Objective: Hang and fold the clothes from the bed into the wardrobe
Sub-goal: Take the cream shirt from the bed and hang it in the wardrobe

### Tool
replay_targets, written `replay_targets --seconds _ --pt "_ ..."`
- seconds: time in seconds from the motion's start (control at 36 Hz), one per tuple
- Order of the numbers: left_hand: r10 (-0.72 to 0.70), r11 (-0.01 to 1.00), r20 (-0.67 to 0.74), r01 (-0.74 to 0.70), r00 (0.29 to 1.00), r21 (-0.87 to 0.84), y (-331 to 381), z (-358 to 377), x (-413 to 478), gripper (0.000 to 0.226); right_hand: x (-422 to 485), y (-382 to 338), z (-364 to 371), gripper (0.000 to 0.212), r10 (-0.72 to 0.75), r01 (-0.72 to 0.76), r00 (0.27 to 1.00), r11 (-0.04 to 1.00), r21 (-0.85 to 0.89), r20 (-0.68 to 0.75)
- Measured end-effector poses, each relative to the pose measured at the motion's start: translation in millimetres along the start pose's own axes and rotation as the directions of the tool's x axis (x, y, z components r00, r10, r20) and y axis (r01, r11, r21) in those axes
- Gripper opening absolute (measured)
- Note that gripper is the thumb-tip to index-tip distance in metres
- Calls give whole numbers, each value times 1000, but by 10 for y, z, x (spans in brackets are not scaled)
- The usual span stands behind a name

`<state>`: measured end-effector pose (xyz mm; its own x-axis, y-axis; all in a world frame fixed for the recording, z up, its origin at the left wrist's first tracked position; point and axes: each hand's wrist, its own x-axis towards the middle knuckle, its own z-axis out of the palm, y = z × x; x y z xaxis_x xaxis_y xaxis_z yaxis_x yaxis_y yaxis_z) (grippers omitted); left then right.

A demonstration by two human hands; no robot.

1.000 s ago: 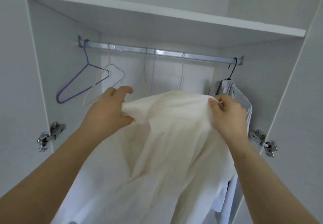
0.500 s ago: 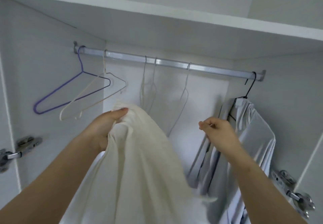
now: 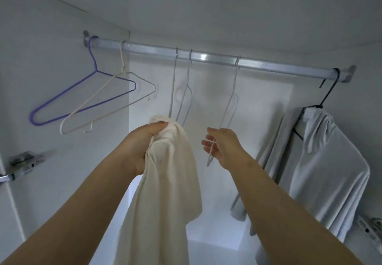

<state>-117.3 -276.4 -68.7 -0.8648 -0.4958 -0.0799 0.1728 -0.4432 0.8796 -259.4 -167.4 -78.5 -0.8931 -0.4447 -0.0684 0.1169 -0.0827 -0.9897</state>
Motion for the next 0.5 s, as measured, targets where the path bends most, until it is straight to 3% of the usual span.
replay_targets --seconds 0.08,0.22,0.39,0.5 --pt "3 1000 29 -3 1000 4 19 -40 81 21 58 -46 34 7 52 -55 998 985 164 17" --pt "3 1000 29 -4 1000 16 -8 -130 185 19 150 -183 41 21 -1 21 995 981 195 -98" --pt "-68 998 21 68 997 0 -123 -158 282 19 119 -288 -48 21 -157 174 977 978 113 -143" --pt "-106 994 70 105 992 17 -190 -153 330 18 73 -157 -165 17 -155 172 973 981 91 -170"
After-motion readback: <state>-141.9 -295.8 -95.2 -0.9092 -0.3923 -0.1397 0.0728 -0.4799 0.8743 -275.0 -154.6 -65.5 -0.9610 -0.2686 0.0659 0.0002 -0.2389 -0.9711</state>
